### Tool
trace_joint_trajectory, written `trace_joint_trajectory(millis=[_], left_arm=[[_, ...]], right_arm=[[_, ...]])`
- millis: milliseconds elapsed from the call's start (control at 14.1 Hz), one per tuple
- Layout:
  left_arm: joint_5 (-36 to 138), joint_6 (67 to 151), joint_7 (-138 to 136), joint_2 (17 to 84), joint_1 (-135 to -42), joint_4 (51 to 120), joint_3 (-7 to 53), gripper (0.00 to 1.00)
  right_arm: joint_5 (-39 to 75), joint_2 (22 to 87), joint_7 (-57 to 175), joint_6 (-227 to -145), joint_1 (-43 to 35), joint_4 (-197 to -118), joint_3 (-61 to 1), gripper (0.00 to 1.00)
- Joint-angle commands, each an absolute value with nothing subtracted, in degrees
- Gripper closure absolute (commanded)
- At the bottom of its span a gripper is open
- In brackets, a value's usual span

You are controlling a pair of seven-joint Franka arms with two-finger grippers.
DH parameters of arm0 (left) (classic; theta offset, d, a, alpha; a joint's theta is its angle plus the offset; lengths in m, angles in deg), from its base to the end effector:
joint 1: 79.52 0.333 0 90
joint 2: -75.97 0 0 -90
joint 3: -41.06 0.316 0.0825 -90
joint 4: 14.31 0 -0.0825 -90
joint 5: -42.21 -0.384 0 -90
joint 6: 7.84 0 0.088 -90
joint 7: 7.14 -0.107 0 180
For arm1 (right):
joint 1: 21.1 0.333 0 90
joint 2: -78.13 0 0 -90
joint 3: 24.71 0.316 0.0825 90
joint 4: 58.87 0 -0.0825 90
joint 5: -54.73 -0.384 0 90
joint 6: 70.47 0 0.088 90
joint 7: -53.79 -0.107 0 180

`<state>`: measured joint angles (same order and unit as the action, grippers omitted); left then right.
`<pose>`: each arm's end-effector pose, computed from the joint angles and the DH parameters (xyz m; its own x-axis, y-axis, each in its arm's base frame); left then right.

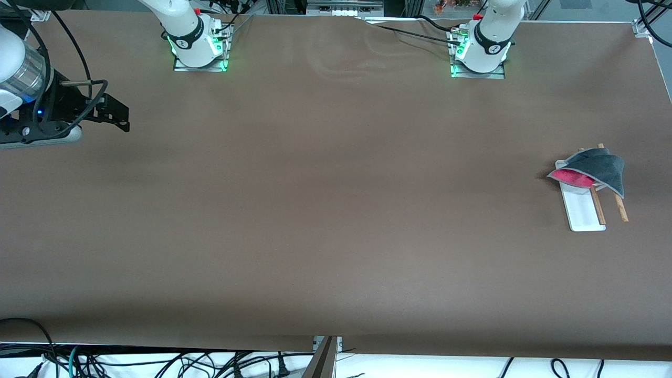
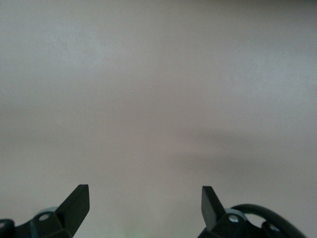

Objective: Pass towel and hang on rack

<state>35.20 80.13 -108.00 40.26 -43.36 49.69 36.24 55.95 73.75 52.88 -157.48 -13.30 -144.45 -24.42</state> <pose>0.5891 0.3935 0.4365 0.3489 -0.9366 -0.0323 -0.9135 -0.3476 0.2114 0.5674 0.0781 0.6132 0.9910 0.1237 -0.0511 0.1249 -0.9919 0.0217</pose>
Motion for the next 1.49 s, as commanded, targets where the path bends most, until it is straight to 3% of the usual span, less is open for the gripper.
trace_joint_trajectory(millis=[0, 284, 496, 922, 1134, 1418], left_arm=[[34.7, 75.5, -100.4, 44.3, -50.5, 50.8, 36.8, 0.0], [35.2, 65.3, -83.7, 46.2, -58.0, 50.6, 36.6, 0.0], [37.7, 64.3, -72.1, 49.6, -63.6, 52.7, 36.1, 0.0], [39.0, 68.5, -38.4, 63.6, -74.1, 67.7, 36.8, 0.0], [39.3, 77.2, -18.2, 71.9, -78.3, 76.9, 37.4, 0.0], [42.8, 82.9, -7.8, 74.6, -82.1, 81.0, 40.9, 0.0]], right_arm=[[56.8, 74.1, 53.4, -156.9, -13.3, -144.1, -24.2, 0.0], [56.8, 74.0, 53.4, -156.9, -13.3, -144.1, -24.2, 0.0], [56.8, 74.1, 53.4, -156.9, -13.3, -144.1, -24.2, 0.0], [56.8, 74.0, 53.4, -156.9, -13.3, -144.1, -24.2, 0.0], [56.8, 74.0, 53.4, -156.8, -13.3, -144.1, -24.2, 0.0], [56.8, 74.0, 53.4, -156.9, -13.3, -144.1, -24.2, 0.0]])
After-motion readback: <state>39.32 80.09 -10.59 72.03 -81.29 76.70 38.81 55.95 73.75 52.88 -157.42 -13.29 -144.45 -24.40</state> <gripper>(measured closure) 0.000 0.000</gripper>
